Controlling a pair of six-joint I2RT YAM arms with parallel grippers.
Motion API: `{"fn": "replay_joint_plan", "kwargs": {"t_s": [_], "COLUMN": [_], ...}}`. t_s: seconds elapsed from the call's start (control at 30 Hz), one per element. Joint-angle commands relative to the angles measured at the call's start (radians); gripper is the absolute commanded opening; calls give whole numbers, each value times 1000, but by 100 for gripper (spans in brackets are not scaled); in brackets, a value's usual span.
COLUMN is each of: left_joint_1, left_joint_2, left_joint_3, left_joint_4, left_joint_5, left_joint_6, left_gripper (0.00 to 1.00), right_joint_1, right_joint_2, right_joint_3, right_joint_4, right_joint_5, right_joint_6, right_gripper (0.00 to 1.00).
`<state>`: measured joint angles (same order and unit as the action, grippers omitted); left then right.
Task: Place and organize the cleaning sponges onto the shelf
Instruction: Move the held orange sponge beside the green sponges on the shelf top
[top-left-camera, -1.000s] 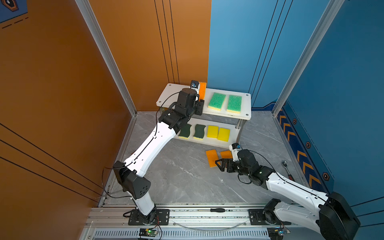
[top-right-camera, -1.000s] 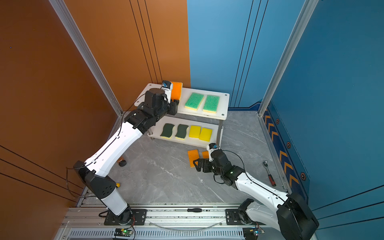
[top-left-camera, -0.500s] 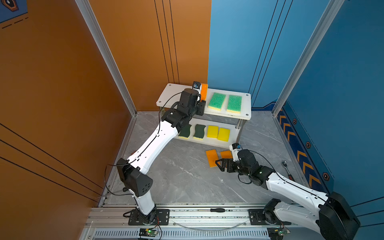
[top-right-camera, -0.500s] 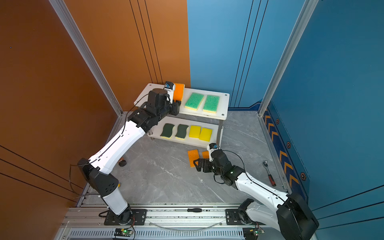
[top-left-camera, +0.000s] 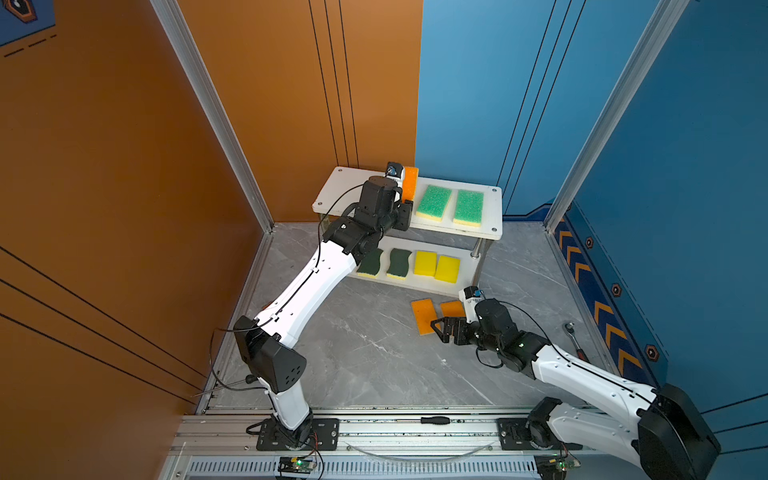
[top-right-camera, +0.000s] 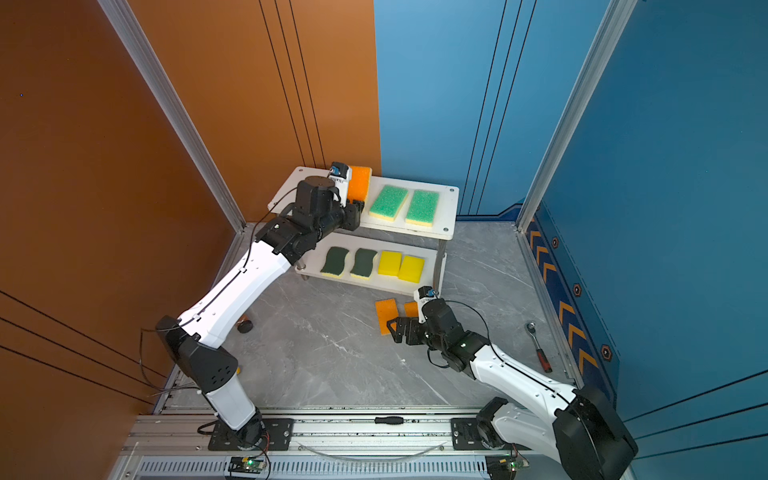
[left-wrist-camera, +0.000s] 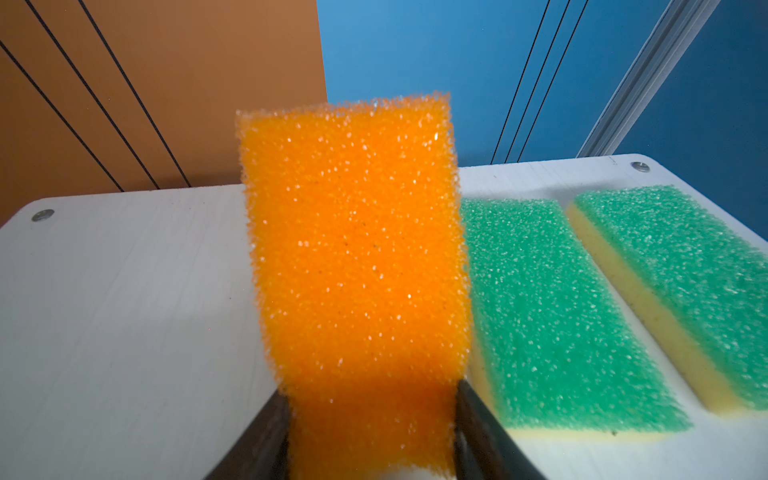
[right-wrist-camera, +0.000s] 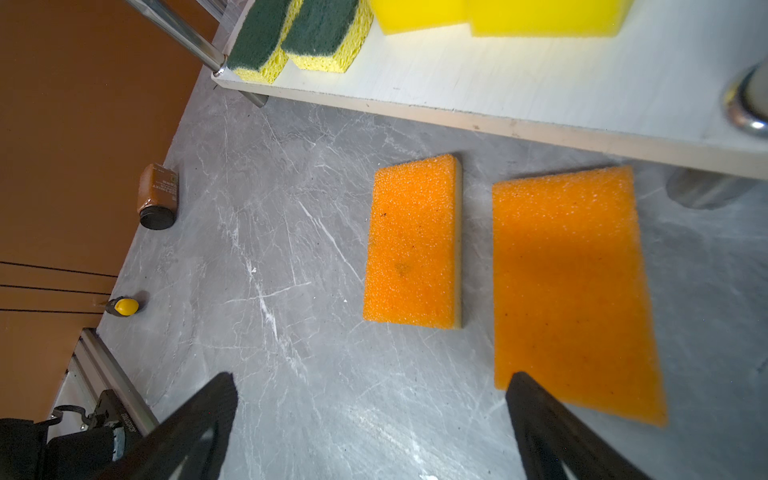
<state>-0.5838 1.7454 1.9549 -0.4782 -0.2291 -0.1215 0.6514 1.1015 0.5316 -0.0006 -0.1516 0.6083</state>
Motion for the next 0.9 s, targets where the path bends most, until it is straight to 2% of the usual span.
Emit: {"fn": "replay_joint_plan", "kwargs": {"t_s": [0.0,0.87], "left_joint_1": [-10,-49], "left_joint_2": [13,55], "left_joint_3": [41,90], "left_joint_4": [14,-8], "left_joint_5": [27,31], "left_joint_6": [-10,-5], "left_gripper": [56,56], "right_joint_1": [-5,-11], "right_joint_2": [-11,-28], "right_joint_3": [-15,-33], "right_joint_4": [-24,-21], "right_joint_5": [19,22], "right_joint_6": [11,15], "right_gripper": [100,100]}}
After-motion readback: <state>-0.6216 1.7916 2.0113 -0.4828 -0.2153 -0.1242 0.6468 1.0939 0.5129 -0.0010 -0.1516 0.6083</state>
